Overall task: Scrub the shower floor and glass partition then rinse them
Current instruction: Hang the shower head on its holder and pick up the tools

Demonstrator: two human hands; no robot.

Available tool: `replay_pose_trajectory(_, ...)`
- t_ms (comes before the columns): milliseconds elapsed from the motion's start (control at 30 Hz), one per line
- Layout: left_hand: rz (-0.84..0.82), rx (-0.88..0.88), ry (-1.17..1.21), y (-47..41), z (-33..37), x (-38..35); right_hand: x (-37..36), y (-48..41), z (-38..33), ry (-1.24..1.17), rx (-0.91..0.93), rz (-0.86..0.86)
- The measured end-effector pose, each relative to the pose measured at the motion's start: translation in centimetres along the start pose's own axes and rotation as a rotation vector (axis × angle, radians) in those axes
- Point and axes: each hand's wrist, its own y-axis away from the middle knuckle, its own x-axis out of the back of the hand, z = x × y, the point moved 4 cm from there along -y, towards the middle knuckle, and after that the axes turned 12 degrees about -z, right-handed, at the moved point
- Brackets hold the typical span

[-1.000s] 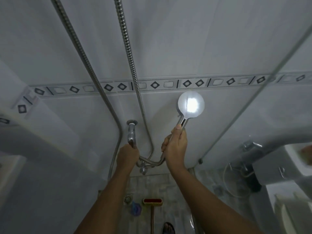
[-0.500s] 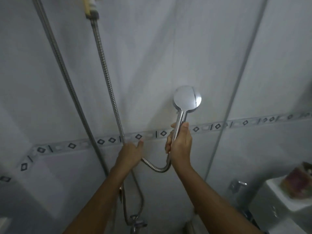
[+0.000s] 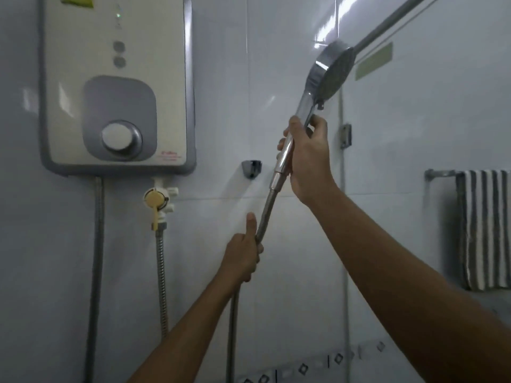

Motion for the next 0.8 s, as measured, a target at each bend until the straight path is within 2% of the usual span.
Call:
replay_pose_trajectory(133, 0.048, -0.150, 0.039, -1.0, 3.1, -0.7, -1.6, -4.2, -2.0, 0.069, 0.019, -0.040)
replay_pose_trajectory(233, 0.059, -0.183, 0.049, -1.7, 4.2, -0.8, -2.9, -6.1, -1.8, 0.137, 0.044, -0.065)
replay_pose_trajectory(567, -0.022, -0.067, 0.114, -4.6, 4.6, -1.1, -4.5, -8.7, 0.2, 0.339, 0.054, -0.122)
replay_pose_trajectory(800, -0.040, -0.010, 0.130, -5.6, 4.0, -1.1, -5.1, -8.8, 1.2, 0.383, 0.042, -0.172)
